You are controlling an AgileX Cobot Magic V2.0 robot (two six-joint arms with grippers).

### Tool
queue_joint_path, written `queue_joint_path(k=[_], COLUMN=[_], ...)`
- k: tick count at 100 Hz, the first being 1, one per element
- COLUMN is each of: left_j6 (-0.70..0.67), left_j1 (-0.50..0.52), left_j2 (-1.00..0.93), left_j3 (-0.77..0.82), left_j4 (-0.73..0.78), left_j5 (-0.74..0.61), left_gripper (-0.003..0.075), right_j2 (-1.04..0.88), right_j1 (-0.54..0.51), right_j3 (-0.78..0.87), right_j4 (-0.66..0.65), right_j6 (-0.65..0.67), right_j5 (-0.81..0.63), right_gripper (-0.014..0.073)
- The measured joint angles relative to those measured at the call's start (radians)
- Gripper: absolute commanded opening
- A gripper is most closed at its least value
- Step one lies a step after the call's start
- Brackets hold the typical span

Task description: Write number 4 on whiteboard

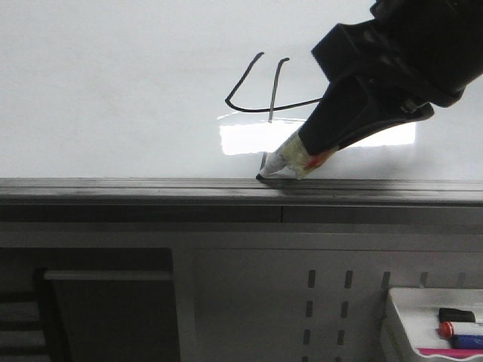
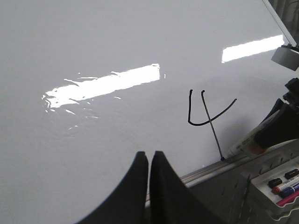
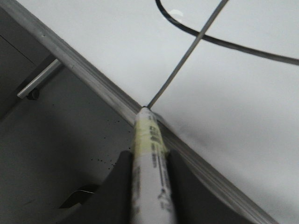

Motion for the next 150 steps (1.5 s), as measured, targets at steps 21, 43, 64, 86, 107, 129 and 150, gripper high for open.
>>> queue_joint_path(k=[21, 43, 64, 86, 107, 129, 150], left_j6=[0.022, 0.155, 0.513, 0.571, 0.575, 0.576, 0.576], left_j1=[0.000, 0.000, -0.077, -0.208, -0.318, -0.360, -0.362], left_j2=[0.002, 0.112, 0.269, 0.497, 0.693, 0.840, 0.899], left_j3=[0.000, -0.023, -0.112, -0.220, -0.337, -0.396, -0.411], left_j4=[0.000, -0.039, -0.191, -0.192, -0.154, -0.147, -0.157], left_j5=[0.069, 0.260, 0.361, 0.409, 0.409, 0.407, 0.411], left_gripper=[0.0165, 0.0391, 0.0365, 0.0365, 0.0365, 0.0365, 0.0244], right_j2=[-0.113, -0.273, -0.288, -0.288, -0.288, -0.288, -0.288], right_j1=[0.022, 0.125, 0.262, 0.397, 0.416, 0.416, 0.416], right_j3=[0.002, 0.002, 0.002, 0.002, 0.002, 0.002, 0.002], right_j4=[-0.009, -0.016, -0.031, -0.059, -0.064, -0.043, -0.043], right_j6=[-0.005, -0.201, -0.367, -0.399, -0.401, -0.401, -0.401], right_j5=[0.010, 0.134, 0.172, 0.079, 0.066, 0.072, 0.076], right_gripper=[-0.0045, -0.0045, -0.0045, -0.0045, -0.0045, -0.0045, -0.0045])
